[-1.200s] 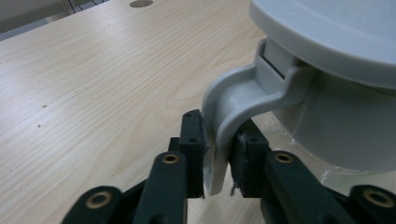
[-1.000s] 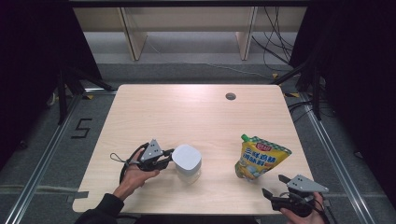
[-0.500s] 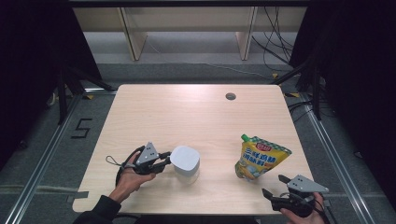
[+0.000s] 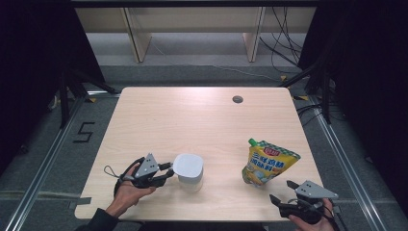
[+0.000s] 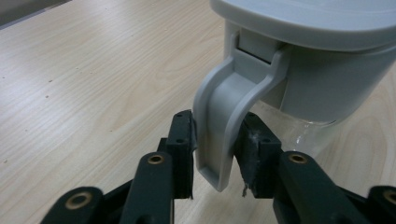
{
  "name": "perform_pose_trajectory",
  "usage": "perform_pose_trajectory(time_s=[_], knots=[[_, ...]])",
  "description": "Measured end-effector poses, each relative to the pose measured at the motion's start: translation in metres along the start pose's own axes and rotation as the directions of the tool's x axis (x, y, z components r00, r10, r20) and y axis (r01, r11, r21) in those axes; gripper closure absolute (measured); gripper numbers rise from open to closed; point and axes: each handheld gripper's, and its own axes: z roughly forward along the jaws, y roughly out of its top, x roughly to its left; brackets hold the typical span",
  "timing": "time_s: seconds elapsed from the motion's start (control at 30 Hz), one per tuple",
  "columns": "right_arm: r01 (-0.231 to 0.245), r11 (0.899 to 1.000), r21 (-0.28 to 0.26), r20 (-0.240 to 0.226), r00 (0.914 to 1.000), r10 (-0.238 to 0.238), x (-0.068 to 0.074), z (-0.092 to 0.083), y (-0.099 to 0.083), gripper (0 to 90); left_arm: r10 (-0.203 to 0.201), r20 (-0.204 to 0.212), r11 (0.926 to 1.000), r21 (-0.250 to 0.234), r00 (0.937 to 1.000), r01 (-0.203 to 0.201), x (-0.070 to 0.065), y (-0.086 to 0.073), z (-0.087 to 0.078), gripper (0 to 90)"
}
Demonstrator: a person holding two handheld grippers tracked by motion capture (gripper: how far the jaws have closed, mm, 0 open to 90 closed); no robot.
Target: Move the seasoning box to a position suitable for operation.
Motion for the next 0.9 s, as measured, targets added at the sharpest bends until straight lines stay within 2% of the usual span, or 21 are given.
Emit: perform_pose_trajectory(time_s=[0.03,0.07,0.1,0.17,0.2,0.23,0.33,0.37,0.4,0.43,0.47,0.53,0.57,0.6,0.63,0.7,0.73,0.77,0.87,0.9], knots=[[-0.004,1.000,-0.003,-0.002,1.0000,0.004,0.000,0.000,0.000,19.2,-0.022,-0.005,0.9998,-0.004,0.9998,0.022,-0.002,0.000,0.001,64.5],[0.003,1.000,-0.003,0.012,0.9999,-0.003,0.000,-0.001,0.000,19.3,-0.012,-0.003,0.9999,-0.007,0.9999,0.012,-0.001,0.000,0.002,64.1],[-0.007,1.000,-0.003,0.001,1.0000,0.007,0.000,0.000,0.000,19.3,-0.004,-0.005,1.0000,-0.002,1.0000,0.004,0.000,0.000,0.002,64.2],[-0.007,1.000,-0.001,0.001,1.0000,0.007,0.000,0.000,0.000,19.3,-0.017,-0.003,0.9997,-0.020,0.9998,0.017,-0.001,-0.001,0.002,67.6],[-0.006,1.000,-0.003,0.000,1.0000,0.006,0.000,0.000,0.000,19.4,0.008,-0.011,0.9998,-0.016,0.9999,-0.008,0.000,0.000,0.001,69.6],[-0.006,1.000,-0.004,-0.001,1.0000,0.006,0.000,0.000,0.000,19.4,0.010,-0.010,0.9998,-0.018,0.9999,-0.010,0.000,-0.001,0.001,70.3],[0.000,1.000,0.005,0.006,1.0000,0.000,0.000,-0.001,0.000,19.4,-0.014,-0.009,0.9996,-0.026,0.9999,0.014,-0.003,-0.001,0.001,70.9],[-0.005,1.000,-0.002,0.000,1.0000,0.005,0.001,0.000,0.000,19.5,-0.001,-0.001,0.9996,-0.030,1.0000,0.001,-0.003,-0.001,0.000,70.9],[-0.031,1.000,0.004,0.002,0.9995,0.031,0.002,-0.001,0.000,19.4,-0.005,-0.005,0.9992,-0.039,1.0000,0.005,-0.006,0.000,-0.001,70.9],[-0.004,1.000,-0.001,0.002,1.0000,0.004,0.000,0.000,0.000,19.5,0.014,-0.013,0.9993,-0.035,0.9998,-0.014,-0.008,0.002,-0.002,70.9],[-0.001,1.000,0.005,0.007,1.0000,0.001,0.000,-0.001,0.000,19.5,0.020,-0.018,0.9992,-0.034,0.9996,-0.020,-0.012,0.003,-0.002,70.9],[-0.005,1.000,0.001,0.003,1.0000,0.005,0.000,0.000,0.000,19.4,0.020,0.000,0.9994,-0.027,0.9998,-0.020,-0.016,0.004,-0.001,70.8],[-0.005,1.000,0.001,0.002,1.0000,0.005,0.000,0.000,0.000,19.5,0.006,0.015,0.9996,-0.029,0.9999,-0.006,-0.020,0.004,0.000,70.8],[0.003,1.000,-0.004,0.009,1.0000,-0.003,0.000,-0.001,0.000,19.5,0.012,0.024,0.9999,-0.012,0.9996,-0.012,-0.022,0.005,0.001,70.8],[0.007,1.000,-0.005,0.014,0.9999,-0.007,0.000,-0.001,0.000,19.4,-0.006,0.042,0.9999,-0.014,0.9991,0.006,-0.027,0.004,0.003,70.9],[-0.007,1.000,-0.004,-0.001,1.0000,0.007,0.000,0.000,0.000,19.4,0.012,0.041,0.9999,-0.008,0.9991,-0.012,-0.031,0.006,0.003,70.8],[-0.007,1.000,-0.004,0.001,1.0000,0.007,0.000,-0.001,0.000,19.4,-0.012,0.047,0.9997,-0.021,0.9988,0.013,-0.035,0.007,0.003,70.8],[-0.007,1.000,-0.004,0.001,1.0000,0.007,0.000,-0.001,0.000,19.4,-0.012,0.047,0.9997,-0.021,0.9988,0.013,-0.035,0.007,0.003,70.7],[-0.054,0.998,0.015,-0.006,0.9985,0.054,0.004,-0.002,0.000,19.4,-0.017,0.050,0.9997,-0.014,0.9986,0.018,-0.037,0.006,0.002,70.6],[-0.042,0.999,0.012,-0.005,0.9991,0.042,0.003,-0.001,0.000,19.4,-0.016,0.046,0.9998,-0.011,0.9988,0.016,-0.037,0.006,0.001,70.6]])
